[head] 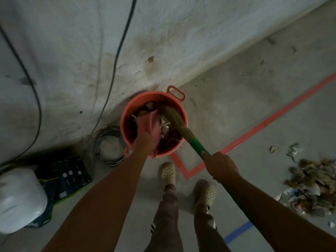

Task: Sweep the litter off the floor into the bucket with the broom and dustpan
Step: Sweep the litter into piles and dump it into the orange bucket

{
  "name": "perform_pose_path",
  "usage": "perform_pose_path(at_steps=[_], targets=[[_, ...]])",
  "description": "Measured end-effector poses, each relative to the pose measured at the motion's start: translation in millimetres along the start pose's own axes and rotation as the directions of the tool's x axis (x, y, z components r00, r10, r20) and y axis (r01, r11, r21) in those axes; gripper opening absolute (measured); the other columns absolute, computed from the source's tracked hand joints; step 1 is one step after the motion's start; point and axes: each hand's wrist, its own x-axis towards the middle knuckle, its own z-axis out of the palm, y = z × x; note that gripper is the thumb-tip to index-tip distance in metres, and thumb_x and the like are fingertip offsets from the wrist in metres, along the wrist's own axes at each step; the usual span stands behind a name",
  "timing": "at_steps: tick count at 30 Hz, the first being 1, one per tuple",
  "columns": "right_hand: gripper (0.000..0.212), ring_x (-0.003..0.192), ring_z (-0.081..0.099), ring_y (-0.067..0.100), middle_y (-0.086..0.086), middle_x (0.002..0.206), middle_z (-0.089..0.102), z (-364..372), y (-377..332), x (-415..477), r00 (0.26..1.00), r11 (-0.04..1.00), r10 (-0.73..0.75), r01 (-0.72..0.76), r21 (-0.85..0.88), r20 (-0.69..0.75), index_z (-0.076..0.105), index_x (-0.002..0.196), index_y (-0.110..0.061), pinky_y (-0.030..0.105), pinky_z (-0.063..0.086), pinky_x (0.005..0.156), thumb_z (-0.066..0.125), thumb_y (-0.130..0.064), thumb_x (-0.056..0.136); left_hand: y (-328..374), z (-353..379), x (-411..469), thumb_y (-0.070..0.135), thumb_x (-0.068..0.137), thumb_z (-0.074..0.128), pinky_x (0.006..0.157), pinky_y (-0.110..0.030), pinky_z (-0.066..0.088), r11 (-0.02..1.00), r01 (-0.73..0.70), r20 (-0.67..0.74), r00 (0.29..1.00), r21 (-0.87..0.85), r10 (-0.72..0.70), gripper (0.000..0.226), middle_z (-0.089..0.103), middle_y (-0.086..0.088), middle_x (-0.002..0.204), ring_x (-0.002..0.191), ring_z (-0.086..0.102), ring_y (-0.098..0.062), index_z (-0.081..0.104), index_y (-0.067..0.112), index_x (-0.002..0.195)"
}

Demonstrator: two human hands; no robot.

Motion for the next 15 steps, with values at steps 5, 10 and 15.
perform_pose_path(at_steps=[5, 10, 15], targets=[[0.046, 0.065, 0.063, 0.019, 0.004, 0.08, 0.065, 32, -3, 59, 0.998, 0.999, 0.037, -0.037, -0.001, 0.05, 0.061, 0.104, -0.01, 0.039, 0.063, 0.075, 0.037, -0.049, 0.106, 9, 30, 75, 0.021, 0.092, 0.068, 0.069, -0.037, 0.056, 0.991, 0.019, -0.024, 1.0, 0.135, -0.016, 0.043, 0.066, -0.009, 0.087, 0.07, 0.063, -0.023, 0.058, 0.002, 0.129], [0.058, 0.075, 0.07, 0.026, 0.011, 0.085, 0.068, 58, 2, 113, 0.995, 0.996, 0.089, -0.091, 0.018, 0.053, 0.058, 0.09, -0.005, 0.039, 0.062, 0.073, 0.035, -0.057, 0.103, 11, 56, 129, 0.02, 0.101, 0.054, 0.073, -0.036, 0.048, 0.977, -0.005, -0.054, 0.998, 0.214, 0.016, 0.035, 0.067, -0.016, 0.108, 0.081, 0.061, -0.027, 0.056, 0.001, 0.13], [0.058, 0.071, 0.07, 0.025, 0.01, 0.081, 0.068, 60, 10, 116, 0.992, 0.993, 0.106, -0.109, 0.044, 0.065, 0.058, 0.087, -0.008, 0.039, 0.062, 0.07, 0.037, -0.06, 0.101, 8, 61, 130, 0.018, 0.1, 0.057, 0.076, -0.038, 0.046, 0.952, -0.009, -0.009, 1.0, 0.305, 0.012, 0.03, 0.068, -0.015, 0.097, 0.092, 0.066, -0.032, 0.06, -0.003, 0.121]])
